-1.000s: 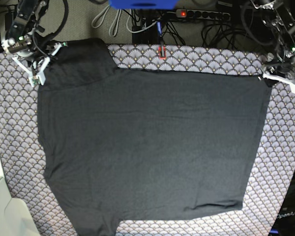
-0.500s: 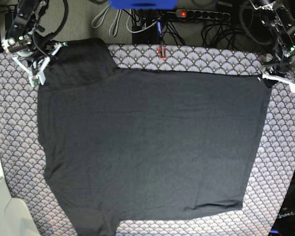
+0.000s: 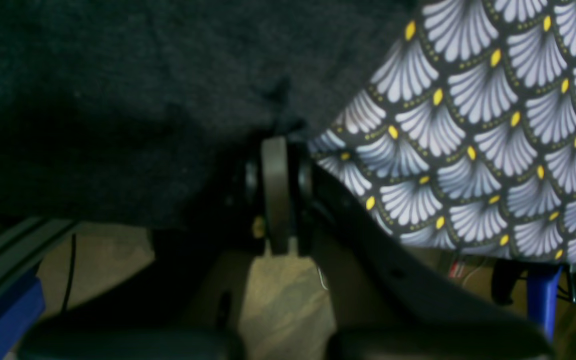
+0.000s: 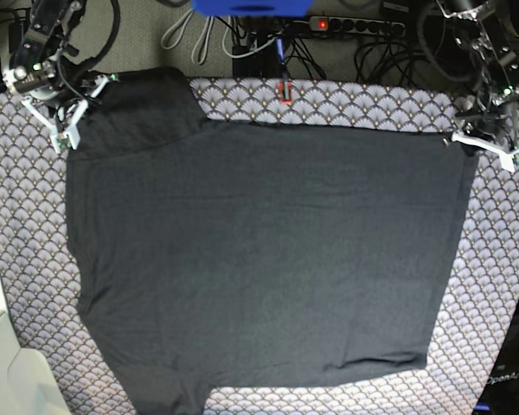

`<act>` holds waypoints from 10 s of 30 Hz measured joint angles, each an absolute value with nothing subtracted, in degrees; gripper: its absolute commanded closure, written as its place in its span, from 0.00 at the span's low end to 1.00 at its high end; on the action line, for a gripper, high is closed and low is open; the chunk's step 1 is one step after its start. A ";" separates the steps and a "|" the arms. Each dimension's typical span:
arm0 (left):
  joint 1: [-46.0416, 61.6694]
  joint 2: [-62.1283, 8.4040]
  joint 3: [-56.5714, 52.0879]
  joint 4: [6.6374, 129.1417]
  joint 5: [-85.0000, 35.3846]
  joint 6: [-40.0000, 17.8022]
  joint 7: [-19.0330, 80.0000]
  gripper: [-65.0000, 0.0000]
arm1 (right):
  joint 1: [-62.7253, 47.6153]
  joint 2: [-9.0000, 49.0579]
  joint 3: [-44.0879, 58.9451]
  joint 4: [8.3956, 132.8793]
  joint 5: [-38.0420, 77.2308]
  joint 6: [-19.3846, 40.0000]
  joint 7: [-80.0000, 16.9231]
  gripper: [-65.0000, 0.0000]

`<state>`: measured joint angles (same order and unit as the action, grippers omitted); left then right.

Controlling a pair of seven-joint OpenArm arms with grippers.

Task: Fold the T-shirt properly
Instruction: 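Grasp the shoulder corners with both grippers and pull them toward the hem, then hold the folded shoulder edge with both grippers, adjusting grip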

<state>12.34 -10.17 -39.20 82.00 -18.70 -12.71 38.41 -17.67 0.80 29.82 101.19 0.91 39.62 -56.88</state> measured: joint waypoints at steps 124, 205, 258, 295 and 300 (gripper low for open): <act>-17.80 -16.01 -29.15 70.91 -9.45 -12.23 45.71 0.99 | 22.02 14.44 19.00 75.53 -0.58 40.05 -54.26 1.00; -11.57 -15.18 -30.30 60.99 -10.09 -12.69 35.29 0.55 | 12.49 13.19 19.20 83.90 -0.03 40.05 -55.90 0.54; -11.14 -15.53 -30.52 56.69 -10.96 -13.17 29.30 0.99 | 13.06 15.40 21.47 74.54 -0.14 40.05 -52.36 0.49; -11.16 -15.53 -30.52 56.69 -10.96 -13.17 29.45 0.99 | 13.32 14.90 21.43 69.36 -0.14 40.05 -50.09 0.58; -11.16 -15.53 -30.52 56.69 -10.96 -13.17 29.45 0.99 | 13.32 14.90 21.43 69.34 -0.10 40.05 -50.09 0.85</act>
